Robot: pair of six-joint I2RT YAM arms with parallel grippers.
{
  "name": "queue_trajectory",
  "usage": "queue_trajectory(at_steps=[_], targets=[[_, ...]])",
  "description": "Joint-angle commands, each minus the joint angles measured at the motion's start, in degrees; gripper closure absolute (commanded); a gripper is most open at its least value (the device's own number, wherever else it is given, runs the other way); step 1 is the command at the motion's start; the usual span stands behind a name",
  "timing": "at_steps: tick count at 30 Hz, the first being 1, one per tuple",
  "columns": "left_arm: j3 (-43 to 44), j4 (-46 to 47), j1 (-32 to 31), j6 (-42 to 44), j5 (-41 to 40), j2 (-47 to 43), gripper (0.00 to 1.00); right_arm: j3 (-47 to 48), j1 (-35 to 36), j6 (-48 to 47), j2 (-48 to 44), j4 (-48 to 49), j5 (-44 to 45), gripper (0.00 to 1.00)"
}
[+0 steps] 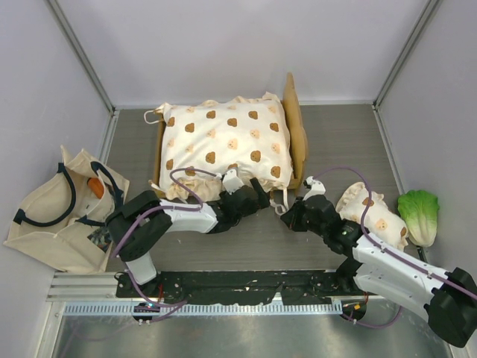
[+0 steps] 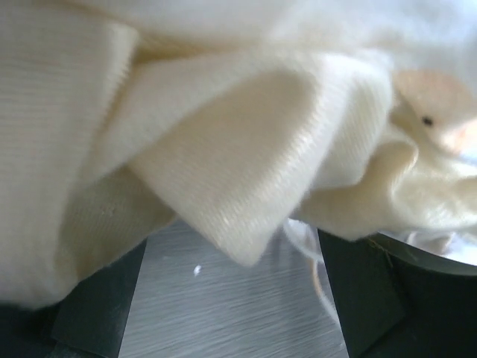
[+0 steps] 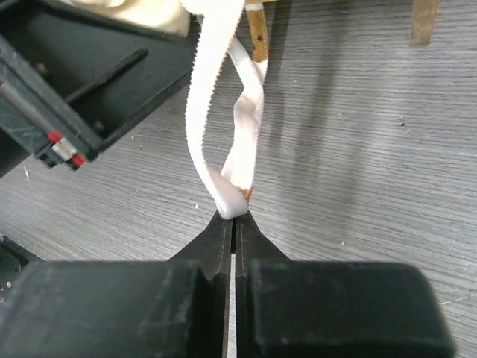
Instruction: Set up the pet bed
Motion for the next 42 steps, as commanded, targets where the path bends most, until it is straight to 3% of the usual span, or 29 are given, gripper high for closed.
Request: queue_trajectory(at_steps=[1, 3, 9, 16, 24, 31, 36, 42], targets=[[-0.05, 4.30, -0.47, -12.32, -4.72, 4.15, 0.00, 0.65, -0.02, -0.42, -2.31, 0.54, -0.03, 0.99], [0.30, 4.90, -0.38, -15.65, -3.93, 6.17, 0.00, 0.65, -0.02, -0.77, -3.01, 0.27, -0.38, 0.99], [-0.49, 9.65, -0.99, -21.20, -2.08, 9.51, 0.21, -0.40, -0.02, -1.39, -3.80, 0.09, -1.43, 0.99], [-1.36, 10.89, -2.40, -25.15, -1.55, 12.06, 0.56, -1.81, -0.02, -1.39, -5.65, -0.52, -1.35, 0.99], [-1.98, 13.60, -2.58, -26.75, -4.45, 13.65, 0.54, -1.81, -0.02, -1.47, -5.47, -0.70, -1.79, 0.99], [-1.45, 13.87, -2.49, -25.78, -4.72, 14.09, 0.77, -1.64, -0.02, -1.47, -5.91, -0.70, -2.05, 0.99], [-0.93, 14.14, -2.49, -24.20, -4.72, 14.00, 0.82, -1.73, -0.02, -1.56, -6.00, -0.87, -2.31, 0.99], [0.04, 14.84, -2.49, -21.39, -3.84, 14.35, 1.00, -1.72, -0.02, -1.56, -6.35, -1.14, -2.05, 0.99]])
